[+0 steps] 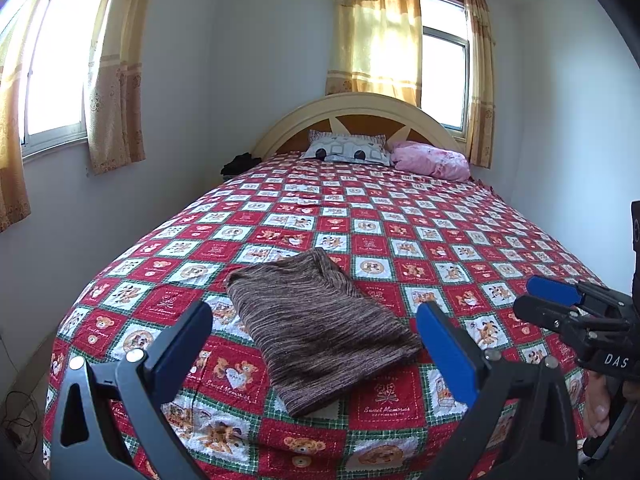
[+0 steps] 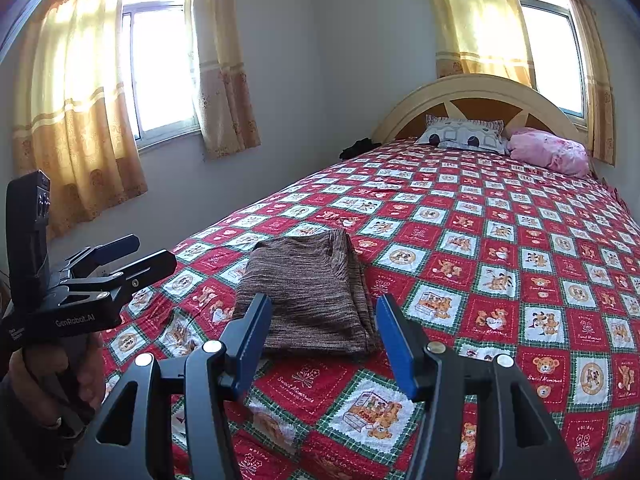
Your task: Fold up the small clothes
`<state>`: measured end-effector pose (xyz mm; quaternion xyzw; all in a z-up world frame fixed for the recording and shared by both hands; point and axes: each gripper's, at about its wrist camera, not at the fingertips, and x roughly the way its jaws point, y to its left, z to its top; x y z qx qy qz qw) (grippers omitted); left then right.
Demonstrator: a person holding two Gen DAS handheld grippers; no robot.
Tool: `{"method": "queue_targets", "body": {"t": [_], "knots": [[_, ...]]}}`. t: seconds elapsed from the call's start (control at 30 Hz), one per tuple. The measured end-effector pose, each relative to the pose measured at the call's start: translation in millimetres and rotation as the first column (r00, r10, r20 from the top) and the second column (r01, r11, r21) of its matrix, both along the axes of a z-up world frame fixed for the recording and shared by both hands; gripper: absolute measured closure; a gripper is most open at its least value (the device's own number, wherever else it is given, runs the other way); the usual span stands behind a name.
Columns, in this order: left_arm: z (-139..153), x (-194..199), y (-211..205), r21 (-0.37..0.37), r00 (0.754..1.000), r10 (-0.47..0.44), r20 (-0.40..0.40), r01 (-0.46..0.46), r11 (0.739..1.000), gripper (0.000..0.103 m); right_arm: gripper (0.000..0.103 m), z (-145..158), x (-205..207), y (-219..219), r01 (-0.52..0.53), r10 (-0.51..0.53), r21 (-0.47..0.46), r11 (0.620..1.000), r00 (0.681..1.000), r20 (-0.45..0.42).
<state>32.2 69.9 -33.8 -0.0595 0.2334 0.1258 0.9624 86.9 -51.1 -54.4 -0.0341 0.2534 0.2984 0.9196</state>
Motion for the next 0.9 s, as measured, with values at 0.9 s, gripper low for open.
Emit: {"method": "queue_targets", "body": {"t": [0.9], "knots": [[5.1,0.7,0.1,0.06,1.0,0.005,0.002,-0.005,0.998,0.0,0.047,8.5,-13.8,-5.3,0.014,-0.016,0.021,1.0,0.998,0.068]]}}
